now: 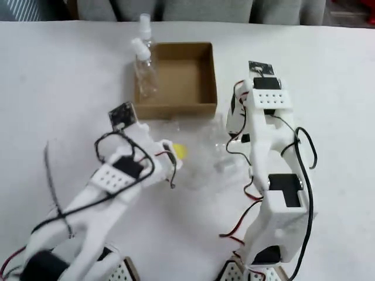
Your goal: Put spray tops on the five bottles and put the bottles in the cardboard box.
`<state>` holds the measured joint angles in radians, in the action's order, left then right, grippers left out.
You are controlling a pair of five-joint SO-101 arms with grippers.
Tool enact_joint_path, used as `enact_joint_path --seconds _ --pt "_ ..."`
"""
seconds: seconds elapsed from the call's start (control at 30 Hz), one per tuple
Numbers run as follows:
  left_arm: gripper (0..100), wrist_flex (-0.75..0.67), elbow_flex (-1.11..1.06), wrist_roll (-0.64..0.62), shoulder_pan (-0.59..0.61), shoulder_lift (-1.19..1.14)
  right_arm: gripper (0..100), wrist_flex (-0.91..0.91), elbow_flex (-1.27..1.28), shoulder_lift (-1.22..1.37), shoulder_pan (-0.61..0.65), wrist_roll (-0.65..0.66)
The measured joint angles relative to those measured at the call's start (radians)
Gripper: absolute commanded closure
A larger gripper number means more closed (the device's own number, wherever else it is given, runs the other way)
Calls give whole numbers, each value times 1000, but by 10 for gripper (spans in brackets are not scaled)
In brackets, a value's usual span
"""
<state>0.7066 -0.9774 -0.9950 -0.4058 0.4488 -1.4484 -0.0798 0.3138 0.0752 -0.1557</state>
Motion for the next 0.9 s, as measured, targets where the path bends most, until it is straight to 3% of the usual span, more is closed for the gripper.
enact_joint_path --seconds 0.27,0.53,0.73,0.9 --pt "758 -3 164 -32 41 -298 968 17 18 -3 -2 49" --pt "750 -9 235 -32 58 -408 968 46 38 -18 -3 57" --pt "553 -8 236 31 58 -446 967 46 41 -18 -5 57" --pt "537 58 239 74 54 -443 967 46 41 -18 -6 87"
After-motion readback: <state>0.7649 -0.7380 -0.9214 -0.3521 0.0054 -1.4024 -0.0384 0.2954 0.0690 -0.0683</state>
